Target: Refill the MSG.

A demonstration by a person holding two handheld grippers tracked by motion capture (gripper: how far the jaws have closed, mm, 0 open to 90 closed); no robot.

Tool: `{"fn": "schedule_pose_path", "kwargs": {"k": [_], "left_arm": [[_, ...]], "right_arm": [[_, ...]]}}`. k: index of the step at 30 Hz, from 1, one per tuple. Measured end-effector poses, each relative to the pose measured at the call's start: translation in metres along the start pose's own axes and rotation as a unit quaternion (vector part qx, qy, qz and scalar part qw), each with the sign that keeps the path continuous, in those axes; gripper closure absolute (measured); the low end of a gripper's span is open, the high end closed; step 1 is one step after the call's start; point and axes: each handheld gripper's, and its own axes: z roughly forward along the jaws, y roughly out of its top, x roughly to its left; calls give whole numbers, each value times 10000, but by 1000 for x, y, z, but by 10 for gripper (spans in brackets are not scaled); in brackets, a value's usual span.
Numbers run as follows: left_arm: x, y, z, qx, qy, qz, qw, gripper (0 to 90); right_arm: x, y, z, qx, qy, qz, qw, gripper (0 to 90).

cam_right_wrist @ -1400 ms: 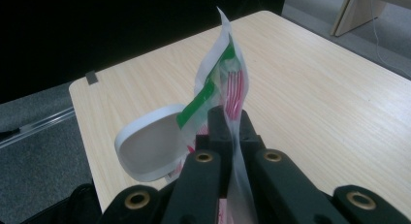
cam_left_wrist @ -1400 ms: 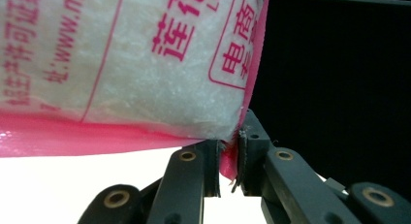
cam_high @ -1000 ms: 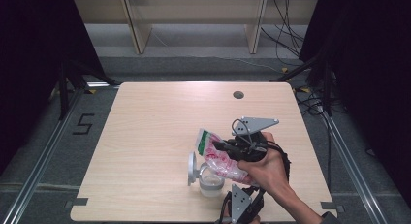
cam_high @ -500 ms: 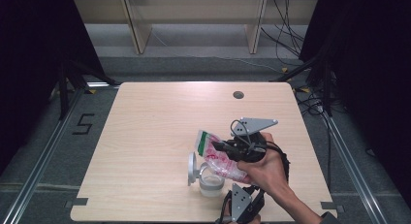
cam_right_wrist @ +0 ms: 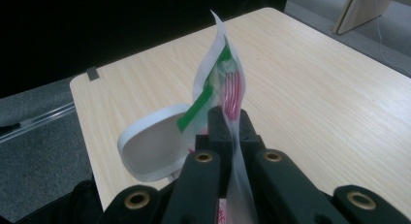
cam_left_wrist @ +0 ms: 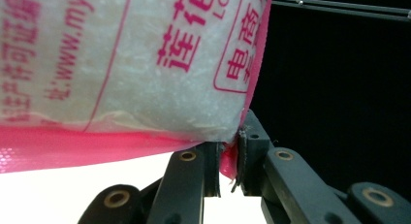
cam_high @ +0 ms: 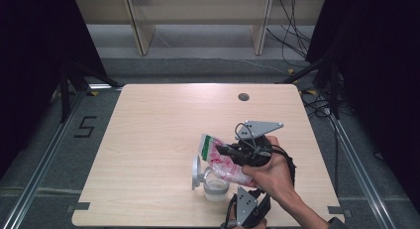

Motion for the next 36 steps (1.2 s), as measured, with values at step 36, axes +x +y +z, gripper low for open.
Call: {"fn": "schedule_pose_path", "kwargs": {"k": [36], "left_arm": [[2, 1, -1, 77, -16, 41, 10000, 814]], "right_arm": [[1, 1, 0, -4, -62, -76, 10000, 900]]}}
